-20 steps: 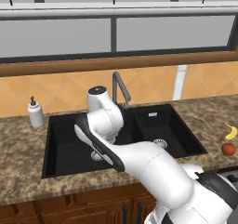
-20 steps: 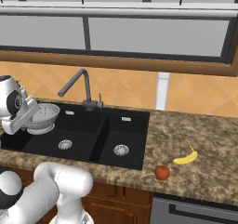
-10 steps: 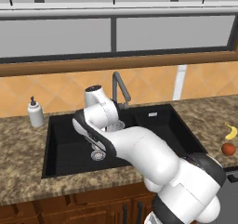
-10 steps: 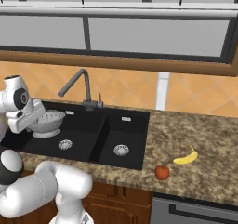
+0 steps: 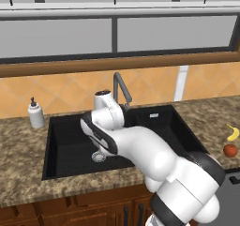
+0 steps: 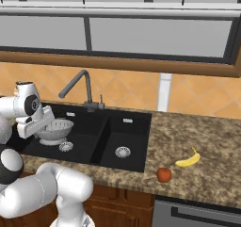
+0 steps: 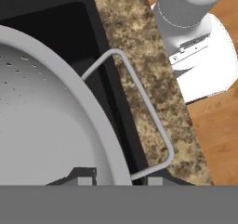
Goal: Put the colander in the sink, put the banana, orange in the colander, and turn on the sink faucet and pour water over the colander.
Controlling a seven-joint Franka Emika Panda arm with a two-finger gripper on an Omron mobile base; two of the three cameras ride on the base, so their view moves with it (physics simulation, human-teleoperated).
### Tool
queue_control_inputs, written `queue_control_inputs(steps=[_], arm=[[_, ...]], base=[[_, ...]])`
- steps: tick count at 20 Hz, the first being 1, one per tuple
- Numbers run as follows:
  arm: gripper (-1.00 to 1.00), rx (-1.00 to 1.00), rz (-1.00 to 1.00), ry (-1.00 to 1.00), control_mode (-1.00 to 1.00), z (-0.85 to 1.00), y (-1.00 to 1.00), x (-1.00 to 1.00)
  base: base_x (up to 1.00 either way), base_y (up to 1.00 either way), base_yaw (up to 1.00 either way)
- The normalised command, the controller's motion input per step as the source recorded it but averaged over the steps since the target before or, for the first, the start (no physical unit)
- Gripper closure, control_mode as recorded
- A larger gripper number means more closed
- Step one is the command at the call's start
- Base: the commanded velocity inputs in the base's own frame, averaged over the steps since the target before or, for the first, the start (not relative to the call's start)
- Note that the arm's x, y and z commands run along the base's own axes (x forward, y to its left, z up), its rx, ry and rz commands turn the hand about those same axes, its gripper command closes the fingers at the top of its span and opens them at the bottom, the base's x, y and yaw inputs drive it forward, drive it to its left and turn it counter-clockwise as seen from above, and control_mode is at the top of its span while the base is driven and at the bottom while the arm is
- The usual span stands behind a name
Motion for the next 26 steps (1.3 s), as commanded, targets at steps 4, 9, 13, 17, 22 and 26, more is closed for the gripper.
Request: queue_control_inputs(steps=[4,9,13,17,22,26], arm=[[1.00,0.00,-0.38,0.00,-1.00,-0.21,-0.03,0.00],[1.00,-0.01,-0.38,0.00,-1.00,-0.26,0.03,0.00],[1.00,-0.07,-0.35,0.00,-1.00,-0.18,0.18,0.02],[1.00,-0.11,-0.30,0.00,-1.00,-0.11,0.23,0.13],[1.00,-0.15,-0.20,0.00,-1.00,-0.04,0.28,0.28],[1.00,-0.18,-0.12,0.00,-1.00,-0.02,0.33,0.35]], base=[[0.00,0.00,0.00],[0.00,0.00,0.00],[0.00,0.00,0.00],[0.00,0.00,0.00],[0.00,0.00,0.00],[0.00,0.00,0.00]])
